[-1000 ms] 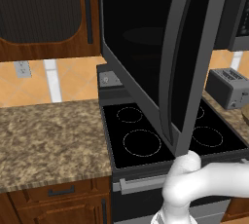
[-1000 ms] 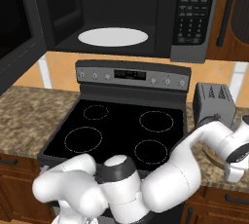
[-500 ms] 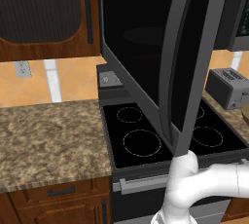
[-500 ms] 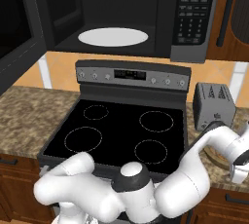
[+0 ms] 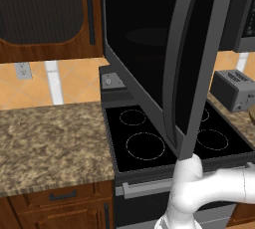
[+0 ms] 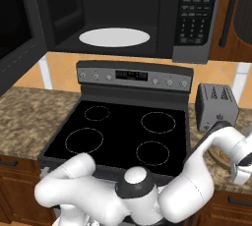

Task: Open the microwave, place the bowl with waffle inside the microwave, then close the microwave door and turn it on.

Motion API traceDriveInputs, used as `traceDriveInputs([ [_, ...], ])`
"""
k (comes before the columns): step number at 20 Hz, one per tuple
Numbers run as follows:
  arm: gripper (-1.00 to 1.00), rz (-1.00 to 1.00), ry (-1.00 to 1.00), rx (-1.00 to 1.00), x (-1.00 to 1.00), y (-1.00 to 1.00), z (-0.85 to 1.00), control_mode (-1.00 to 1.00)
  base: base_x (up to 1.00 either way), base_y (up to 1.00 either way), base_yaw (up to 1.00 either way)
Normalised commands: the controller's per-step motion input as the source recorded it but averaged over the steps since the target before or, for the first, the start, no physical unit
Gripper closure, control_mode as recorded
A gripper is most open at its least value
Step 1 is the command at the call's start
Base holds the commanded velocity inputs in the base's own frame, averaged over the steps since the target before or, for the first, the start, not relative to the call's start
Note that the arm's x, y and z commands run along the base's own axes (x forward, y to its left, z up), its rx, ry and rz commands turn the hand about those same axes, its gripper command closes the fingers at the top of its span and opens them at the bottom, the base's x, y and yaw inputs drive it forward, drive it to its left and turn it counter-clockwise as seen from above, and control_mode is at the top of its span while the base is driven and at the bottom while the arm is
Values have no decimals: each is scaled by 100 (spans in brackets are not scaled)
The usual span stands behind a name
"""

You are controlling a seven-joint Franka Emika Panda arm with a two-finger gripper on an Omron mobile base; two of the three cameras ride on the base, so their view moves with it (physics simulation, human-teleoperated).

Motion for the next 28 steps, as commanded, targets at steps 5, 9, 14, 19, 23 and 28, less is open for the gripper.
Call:
traceDriveInputs([
  [5,100,7,-33,-7,-23,81,4,-100,0,0,0],
  [9,100,25,-45,-7,-18,99,61,-100,0,0,0],
  [14,100,31,-34,0,-5,100,76,-100,0,0,0],
  [19,100,31,-21,0,0,89,98,-100,0,0,0],
  [23,100,26,-10,-15,-4,78,100,-100,0,0,0],
  [28,100,13,0,-24,-14,66,100,-100,0,0,0],
])
